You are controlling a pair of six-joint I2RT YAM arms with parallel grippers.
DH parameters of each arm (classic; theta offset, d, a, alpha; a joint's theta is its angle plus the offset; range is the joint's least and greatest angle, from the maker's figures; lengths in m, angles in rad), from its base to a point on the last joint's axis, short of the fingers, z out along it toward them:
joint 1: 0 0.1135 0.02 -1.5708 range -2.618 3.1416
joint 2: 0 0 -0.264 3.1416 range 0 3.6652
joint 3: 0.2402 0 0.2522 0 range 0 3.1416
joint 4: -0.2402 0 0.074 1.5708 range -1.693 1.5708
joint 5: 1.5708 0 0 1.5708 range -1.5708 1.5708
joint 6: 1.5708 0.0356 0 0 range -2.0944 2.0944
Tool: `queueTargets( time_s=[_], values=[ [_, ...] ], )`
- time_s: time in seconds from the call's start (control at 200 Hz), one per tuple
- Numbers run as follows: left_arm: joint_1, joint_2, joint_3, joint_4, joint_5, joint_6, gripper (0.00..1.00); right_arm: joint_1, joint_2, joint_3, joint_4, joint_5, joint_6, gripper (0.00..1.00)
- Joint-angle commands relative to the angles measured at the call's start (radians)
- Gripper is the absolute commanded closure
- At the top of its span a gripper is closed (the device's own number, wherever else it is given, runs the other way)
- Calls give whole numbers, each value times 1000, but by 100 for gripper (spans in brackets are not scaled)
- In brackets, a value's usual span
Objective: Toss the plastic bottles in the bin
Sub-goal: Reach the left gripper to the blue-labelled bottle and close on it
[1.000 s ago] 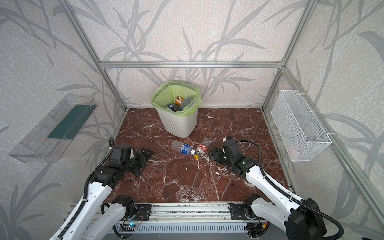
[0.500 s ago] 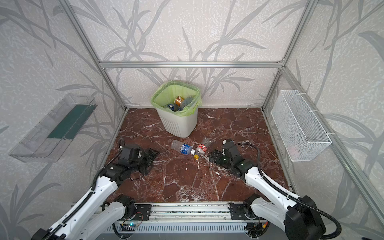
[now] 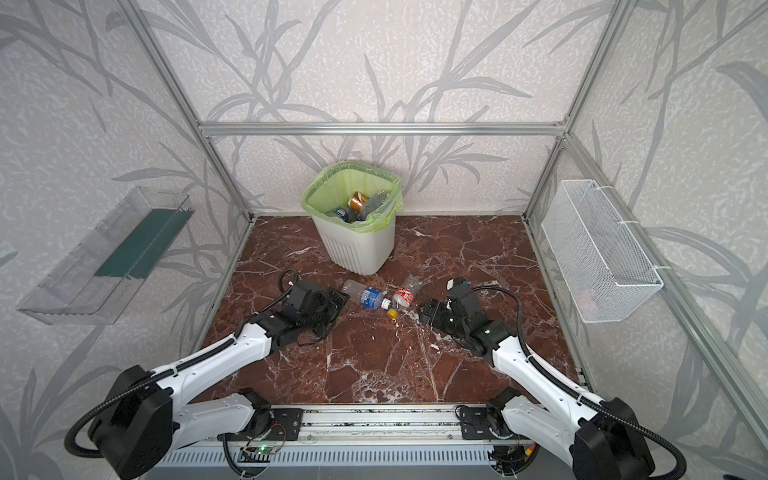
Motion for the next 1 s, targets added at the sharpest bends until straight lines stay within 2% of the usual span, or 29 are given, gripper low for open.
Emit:
queueTargets(
  time_s=[0.0,0.17,0.45,0.82,0.995],
  values=[
    [-10,64,69,46,-45,-55,7,-10,-29,-12,-20,1,-7,14],
    [-20,168,86,136,-33,-99,7,-18,-45,-15,-34,-1,-12,14],
    [-27,301,156,182,7,-103,8,-30,-67,-19,-52,-3,-15,14],
    [-32,416,213,190,33,-95,8,-39,-73,-16,-59,-11,-19,15],
    [-32,441,213,182,37,-79,12,-42,-66,-15,-58,-14,-25,15]
  ],
)
